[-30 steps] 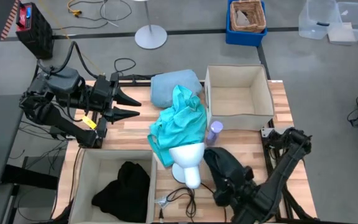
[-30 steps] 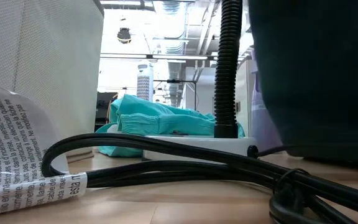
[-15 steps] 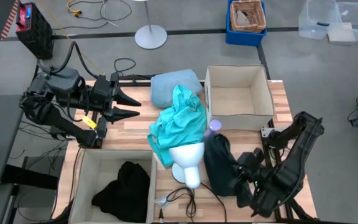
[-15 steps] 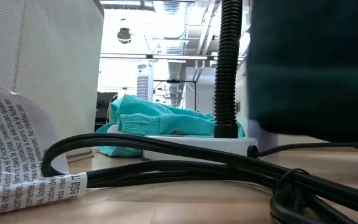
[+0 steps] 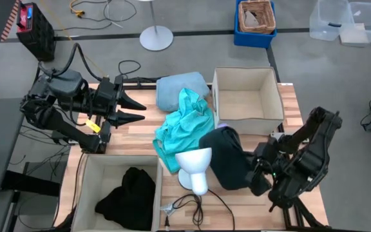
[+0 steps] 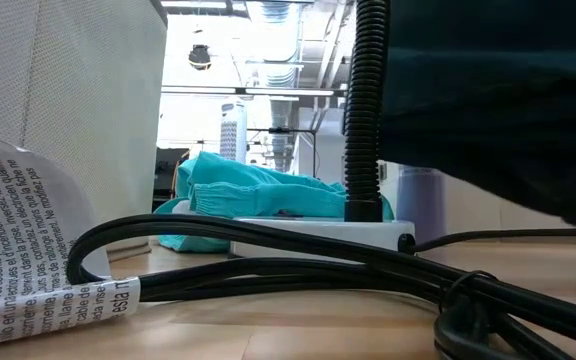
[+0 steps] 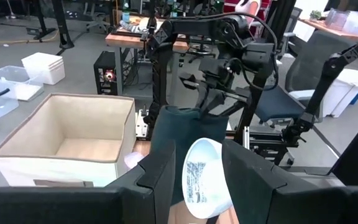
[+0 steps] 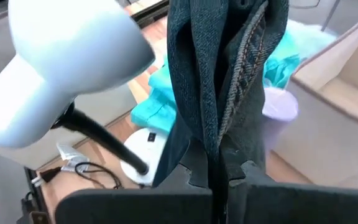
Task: Sort clothes
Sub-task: Put the blue jeans into the bottom laundry organizer
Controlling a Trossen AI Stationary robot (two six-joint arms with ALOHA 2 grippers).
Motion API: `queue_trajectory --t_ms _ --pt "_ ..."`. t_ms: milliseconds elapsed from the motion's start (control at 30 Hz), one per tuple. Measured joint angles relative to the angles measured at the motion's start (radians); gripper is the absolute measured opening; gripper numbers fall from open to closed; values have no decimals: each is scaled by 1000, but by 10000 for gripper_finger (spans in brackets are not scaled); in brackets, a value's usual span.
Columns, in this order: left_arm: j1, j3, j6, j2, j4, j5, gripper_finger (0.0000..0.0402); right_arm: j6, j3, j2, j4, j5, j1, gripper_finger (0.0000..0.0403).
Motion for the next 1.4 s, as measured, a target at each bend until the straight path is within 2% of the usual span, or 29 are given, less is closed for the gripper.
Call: queue_trajectory --t_ms 600,1133,1400 --pt "0 0 -10 0 0 -1 125 -169 14 -88 1 97 -58 0" --pt "0 0 -9 0 0 -2 125 -551 239 -90 0 150 -182 0" --pt "0 0 -5 0 0 -30 125 -733 338 -90 30 213 -239 0"
